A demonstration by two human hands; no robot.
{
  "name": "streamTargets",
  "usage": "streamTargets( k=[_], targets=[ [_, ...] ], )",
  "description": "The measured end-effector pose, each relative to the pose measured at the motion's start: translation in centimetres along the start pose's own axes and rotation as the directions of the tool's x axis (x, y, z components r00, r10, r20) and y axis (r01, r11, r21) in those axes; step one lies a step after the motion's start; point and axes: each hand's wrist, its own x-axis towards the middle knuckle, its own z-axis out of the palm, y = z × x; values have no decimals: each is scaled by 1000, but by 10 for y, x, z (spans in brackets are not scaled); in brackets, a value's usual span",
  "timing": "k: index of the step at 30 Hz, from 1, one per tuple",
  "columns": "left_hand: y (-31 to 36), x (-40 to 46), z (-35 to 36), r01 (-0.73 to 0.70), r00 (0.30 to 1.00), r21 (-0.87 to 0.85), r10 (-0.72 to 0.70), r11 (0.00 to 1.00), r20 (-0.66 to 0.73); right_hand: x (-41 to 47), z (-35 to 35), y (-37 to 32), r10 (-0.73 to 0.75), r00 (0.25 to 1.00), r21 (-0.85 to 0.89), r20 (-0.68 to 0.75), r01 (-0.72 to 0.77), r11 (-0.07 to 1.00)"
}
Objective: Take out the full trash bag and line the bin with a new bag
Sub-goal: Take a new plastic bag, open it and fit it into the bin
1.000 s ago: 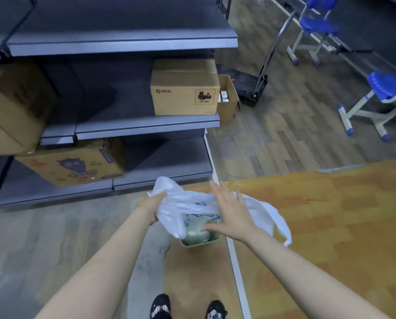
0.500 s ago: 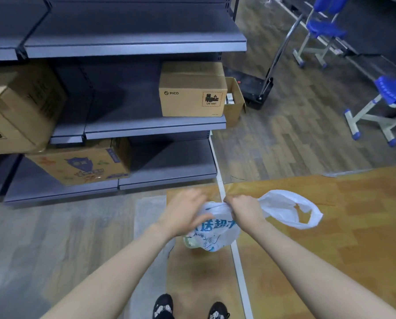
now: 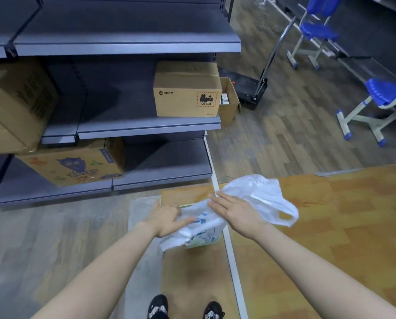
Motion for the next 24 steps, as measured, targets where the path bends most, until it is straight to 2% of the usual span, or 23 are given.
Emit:
streamTargets(
  k=[2,3,5,6,7,8,9,10,12,15,17,18,20,22,24],
  targets=[
    [-9,2,-3,119,985,-124,-132,985,-107,-7,3,6,-74,997,-41,23,75,996],
    [-14,4,-4,168,966,-166,-196,972,-167,-11,1,10,-104,991,-74,82,110,991],
    [-28,6,-10,302,901,-257,-363,918,-236,-24,10,15,-120,980,-182,157,148,972],
    [-34,5,-14,376,854,-312,-457,873,-248,-31,14,17,-139,982,-118,126,154,981],
    [-39,4,-18,447,801,-362,-546,818,-247,-38,12,17,-101,984,30,150,98,995],
    [-42,3,-20,504,752,-397,-616,767,-235,-46,7,14,-6,999,145,48,-1,989],
    [-41,1,-23,537,725,-417,-654,733,-214,-53,1,9,101,985,204,139,-128,971],
    [-38,1,-23,544,720,-431,-664,720,-200,-58,-2,6,148,962,277,229,-210,938],
    [-29,1,-21,519,734,-472,-654,713,-182,-60,-10,-1,198,948,324,249,-274,906],
    [-13,7,-16,449,764,-620,-636,644,-107,-57,-3,-5,108,974,246,199,-157,956],
    [-5,10,-11,369,820,-718,-571,590,-48,-53,0,-11,-49,925,245,377,-48,968],
    [-3,11,-8,333,853,-722,-520,606,-44,-50,2,-12,-11,879,238,478,-118,964],
    [-1,11,-1,274,907,-641,-415,717,-76,-44,0,-14,-19,848,134,529,-62,989],
    [1,9,3,233,925,-521,-352,821,-142,-37,-3,-19,-33,853,99,521,-22,995],
    [2,6,6,162,933,-462,-288,872,-217,-34,-5,-23,-97,908,137,407,44,990]
  ],
)
